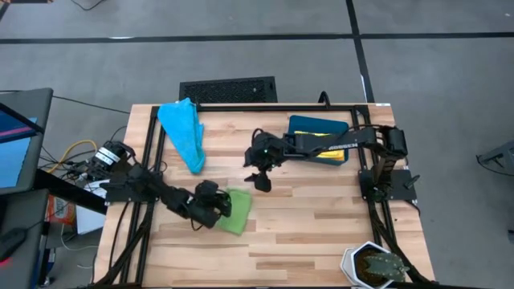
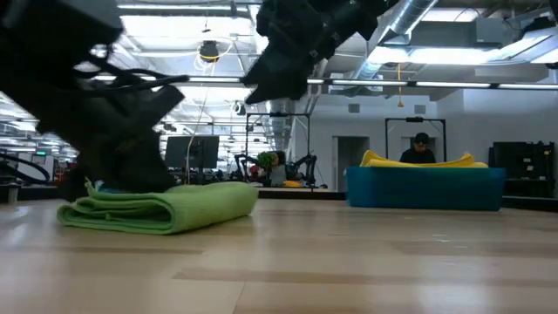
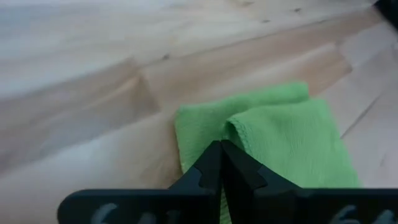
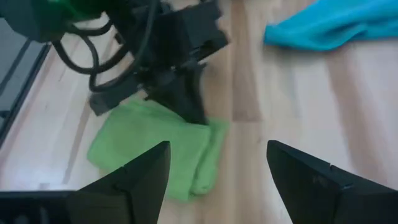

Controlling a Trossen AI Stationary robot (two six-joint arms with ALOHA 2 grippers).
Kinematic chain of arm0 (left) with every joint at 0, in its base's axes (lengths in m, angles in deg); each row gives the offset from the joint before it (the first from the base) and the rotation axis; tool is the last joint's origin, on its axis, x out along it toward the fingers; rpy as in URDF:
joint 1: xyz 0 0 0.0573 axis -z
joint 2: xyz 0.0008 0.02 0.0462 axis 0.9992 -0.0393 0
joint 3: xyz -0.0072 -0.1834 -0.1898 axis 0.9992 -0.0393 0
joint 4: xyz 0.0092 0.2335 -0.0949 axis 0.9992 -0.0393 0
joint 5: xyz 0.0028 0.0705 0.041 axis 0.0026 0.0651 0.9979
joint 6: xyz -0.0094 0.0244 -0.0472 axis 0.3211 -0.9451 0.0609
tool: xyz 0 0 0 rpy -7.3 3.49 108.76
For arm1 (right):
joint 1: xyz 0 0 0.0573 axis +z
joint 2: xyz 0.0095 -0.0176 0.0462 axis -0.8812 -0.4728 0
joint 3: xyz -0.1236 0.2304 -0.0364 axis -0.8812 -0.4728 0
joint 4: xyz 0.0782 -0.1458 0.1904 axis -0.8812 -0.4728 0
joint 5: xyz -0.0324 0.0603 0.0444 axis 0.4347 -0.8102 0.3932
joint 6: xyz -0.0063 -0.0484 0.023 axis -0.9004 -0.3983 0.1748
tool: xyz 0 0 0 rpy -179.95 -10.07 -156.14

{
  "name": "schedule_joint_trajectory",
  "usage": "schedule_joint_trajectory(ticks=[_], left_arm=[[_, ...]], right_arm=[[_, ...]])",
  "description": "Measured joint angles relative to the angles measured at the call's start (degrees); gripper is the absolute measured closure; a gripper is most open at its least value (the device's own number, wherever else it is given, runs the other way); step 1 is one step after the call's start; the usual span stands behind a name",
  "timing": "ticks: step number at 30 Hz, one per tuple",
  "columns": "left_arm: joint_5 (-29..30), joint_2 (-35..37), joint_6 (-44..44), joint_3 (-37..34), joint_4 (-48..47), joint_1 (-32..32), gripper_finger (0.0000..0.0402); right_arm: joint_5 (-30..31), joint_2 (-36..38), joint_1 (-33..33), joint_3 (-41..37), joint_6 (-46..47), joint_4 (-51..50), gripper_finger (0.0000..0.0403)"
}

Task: Fold microfiber towels
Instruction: Fold the green microfiber cloth

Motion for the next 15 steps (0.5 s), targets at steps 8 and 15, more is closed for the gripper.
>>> schedule_joint_trajectory(ticks=[8, 15], left_arm=[[-4.3, 0.0, -12.2, 0.1, 9.7, -6.1, 0.0401], [-7.4, 0.0, -13.0, 0.2, 8.2, -7.2, 0.0402]], right_arm=[[0.2, -7.0, 2.3, -3.3, 6.5, 6.6, 0.0111], [0.1, -11.1, 3.3, -3.5, 9.1, 7.4, 0.0111]])
